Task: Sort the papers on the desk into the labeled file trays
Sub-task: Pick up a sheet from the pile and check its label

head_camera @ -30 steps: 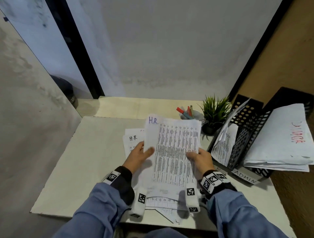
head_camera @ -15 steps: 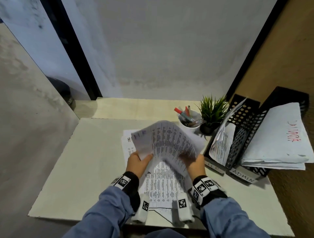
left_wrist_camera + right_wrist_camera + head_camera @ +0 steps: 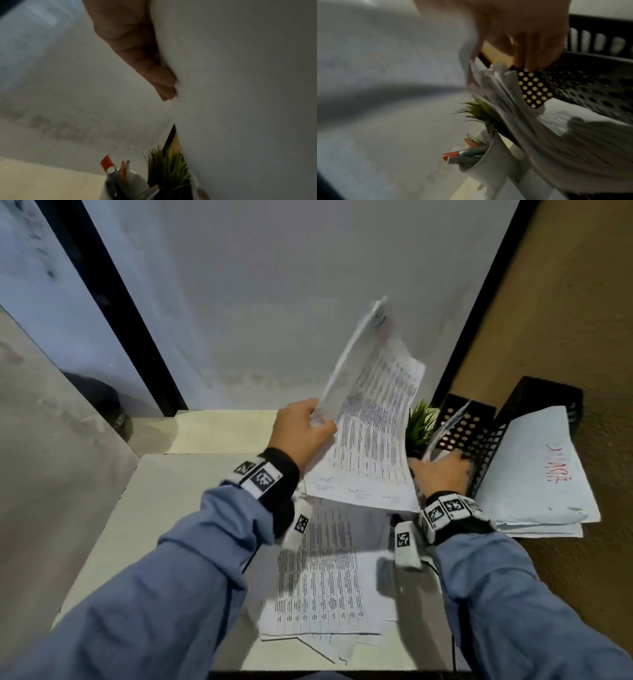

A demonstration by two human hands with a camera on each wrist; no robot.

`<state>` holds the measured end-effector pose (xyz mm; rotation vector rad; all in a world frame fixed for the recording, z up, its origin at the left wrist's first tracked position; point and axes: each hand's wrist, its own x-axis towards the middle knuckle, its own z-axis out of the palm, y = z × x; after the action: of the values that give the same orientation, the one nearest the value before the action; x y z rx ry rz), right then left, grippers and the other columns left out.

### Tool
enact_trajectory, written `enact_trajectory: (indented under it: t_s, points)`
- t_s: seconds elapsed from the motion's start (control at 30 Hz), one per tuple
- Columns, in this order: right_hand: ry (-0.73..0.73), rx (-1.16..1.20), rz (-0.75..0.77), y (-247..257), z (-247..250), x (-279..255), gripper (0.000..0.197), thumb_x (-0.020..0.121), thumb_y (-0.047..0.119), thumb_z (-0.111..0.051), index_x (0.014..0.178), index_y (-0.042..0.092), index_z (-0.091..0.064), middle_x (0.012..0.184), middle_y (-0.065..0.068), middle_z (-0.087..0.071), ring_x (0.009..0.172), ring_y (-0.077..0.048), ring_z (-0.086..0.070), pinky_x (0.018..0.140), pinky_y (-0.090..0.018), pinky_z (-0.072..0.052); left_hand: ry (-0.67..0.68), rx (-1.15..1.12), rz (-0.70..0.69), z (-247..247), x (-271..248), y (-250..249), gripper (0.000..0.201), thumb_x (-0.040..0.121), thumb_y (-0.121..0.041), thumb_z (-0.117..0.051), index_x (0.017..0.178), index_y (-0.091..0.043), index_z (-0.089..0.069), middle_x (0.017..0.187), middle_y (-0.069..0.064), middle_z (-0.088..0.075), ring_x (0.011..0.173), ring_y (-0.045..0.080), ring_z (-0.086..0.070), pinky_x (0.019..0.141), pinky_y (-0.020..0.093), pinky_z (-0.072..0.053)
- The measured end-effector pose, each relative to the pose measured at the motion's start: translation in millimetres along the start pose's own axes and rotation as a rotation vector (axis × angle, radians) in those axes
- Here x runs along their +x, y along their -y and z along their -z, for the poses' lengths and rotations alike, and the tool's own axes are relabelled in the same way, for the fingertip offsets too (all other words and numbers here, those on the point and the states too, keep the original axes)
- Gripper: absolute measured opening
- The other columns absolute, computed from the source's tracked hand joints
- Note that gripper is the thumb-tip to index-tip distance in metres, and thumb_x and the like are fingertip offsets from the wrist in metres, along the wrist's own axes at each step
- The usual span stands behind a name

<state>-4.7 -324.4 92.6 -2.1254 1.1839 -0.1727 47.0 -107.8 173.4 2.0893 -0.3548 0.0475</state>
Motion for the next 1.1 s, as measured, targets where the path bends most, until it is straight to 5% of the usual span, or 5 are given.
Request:
enact_trajectory:
  t_s: [0.2, 0.4, 0.7, 0.93, 1.1]
  points:
    - [0.080, 0.189, 0.021, -12, 16, 12, 0.015, 0.087, 0.009, -0.049, 0.097, 0.002, -0.057, 0.105, -0.020, -0.060, 0.094, -0.031, -0.057, 0.076, -0.028, -0.038, 0.190, 0.324, -0.146, -40, 34, -47, 0.008, 0.080, -0.019, -0.060, 0.080, -0.012, -0.064, 0.071, 0.005, -0.060, 0.067, 0.023, -0.054, 0.057, 0.025, -0.035]
    - [0.066, 0.219, 0.164, -8, 51, 27, 0.030, 0.082, 0.011, -0.050, 0.053, 0.017, -0.045, 0.061, -0.008, -0.051, 0.068, -0.029, -0.056, 0.065, -0.034, -0.046, 0.300, 0.479, -0.266, -82, 49, -82, 0.009, 0.084, -0.019, -0.056, 0.077, -0.014, -0.056, 0.073, 0.007, -0.055, 0.071, 0.025, -0.051, 0.061, 0.028, -0.037]
    - [0.057, 0.075, 0.391, 9, 87, 26, 0.014, 0.076, 0.002, -0.048, 0.070, 0.010, -0.058, 0.073, -0.011, -0.057, 0.075, -0.029, -0.052, 0.065, -0.029, -0.035, 0.431, 0.704, -0.379, -151, 51, -89, 0.020, 0.090, -0.010, -0.051, 0.105, -0.002, -0.062, 0.108, 0.019, -0.065, 0.101, 0.036, -0.061, 0.080, 0.037, -0.047]
    - [0.079, 0.015, 0.329, 1, 73, 27, 0.028, 0.078, 0.006, -0.050, 0.099, 0.006, -0.068, 0.094, -0.017, -0.066, 0.090, -0.034, -0.060, 0.074, -0.032, -0.046, 0.533, 0.392, -0.062, -179, 48, -55, 0.027, 0.092, -0.026, -0.050, 0.097, -0.004, -0.065, 0.099, 0.018, -0.067, 0.091, 0.033, -0.063, 0.072, 0.031, -0.045]
    - [0.150, -0.114, 0.238, -19, 42, 28, 0.027, 0.083, 0.014, -0.051, 0.104, 0.007, -0.065, 0.106, -0.018, -0.066, 0.098, -0.035, -0.061, 0.082, -0.034, -0.049, 0.584, 0.339, -0.061, -189, 44, -38, 0.024, 0.092, -0.014, -0.049, 0.109, -0.006, -0.063, 0.108, 0.017, -0.066, 0.100, 0.033, -0.061, 0.087, 0.036, -0.050]
